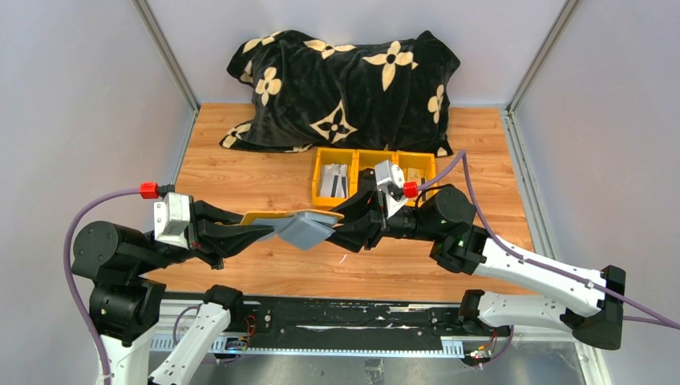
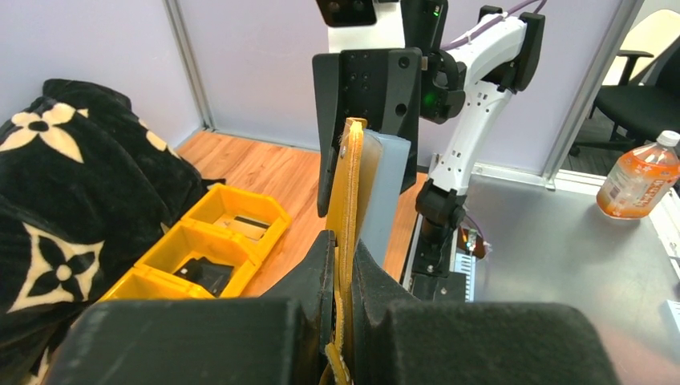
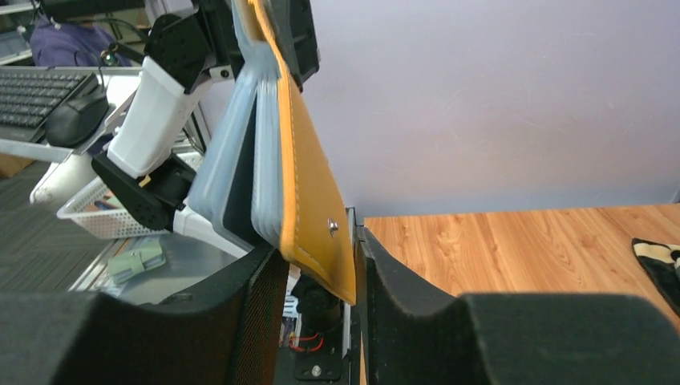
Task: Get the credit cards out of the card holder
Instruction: Remove the credit card from the card holder.
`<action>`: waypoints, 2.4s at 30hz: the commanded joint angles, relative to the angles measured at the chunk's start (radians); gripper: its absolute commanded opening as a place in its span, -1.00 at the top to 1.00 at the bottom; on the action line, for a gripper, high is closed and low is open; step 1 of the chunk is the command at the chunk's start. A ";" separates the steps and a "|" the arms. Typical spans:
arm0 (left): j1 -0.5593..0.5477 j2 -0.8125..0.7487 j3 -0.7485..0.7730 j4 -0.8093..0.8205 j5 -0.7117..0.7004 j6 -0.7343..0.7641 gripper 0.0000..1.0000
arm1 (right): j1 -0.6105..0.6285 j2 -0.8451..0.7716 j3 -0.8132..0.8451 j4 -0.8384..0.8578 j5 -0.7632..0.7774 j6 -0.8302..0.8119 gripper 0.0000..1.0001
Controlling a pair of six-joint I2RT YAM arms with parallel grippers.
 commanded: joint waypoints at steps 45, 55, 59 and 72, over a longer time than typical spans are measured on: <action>0.000 -0.086 -0.135 0.153 0.029 -0.197 -0.71 | 0.191 0.147 0.390 -0.390 0.549 0.003 1.00; 0.000 -0.075 -0.134 0.068 -0.176 -0.029 -0.28 | 0.192 0.213 0.463 -0.386 0.361 0.042 1.00; 0.000 -0.080 -0.131 0.077 -0.202 -0.019 -0.08 | 0.192 0.184 0.417 -0.328 0.288 0.025 1.00; 0.000 -0.043 -0.154 0.346 0.082 -0.401 0.65 | 0.189 0.094 0.229 -0.015 0.003 0.067 1.00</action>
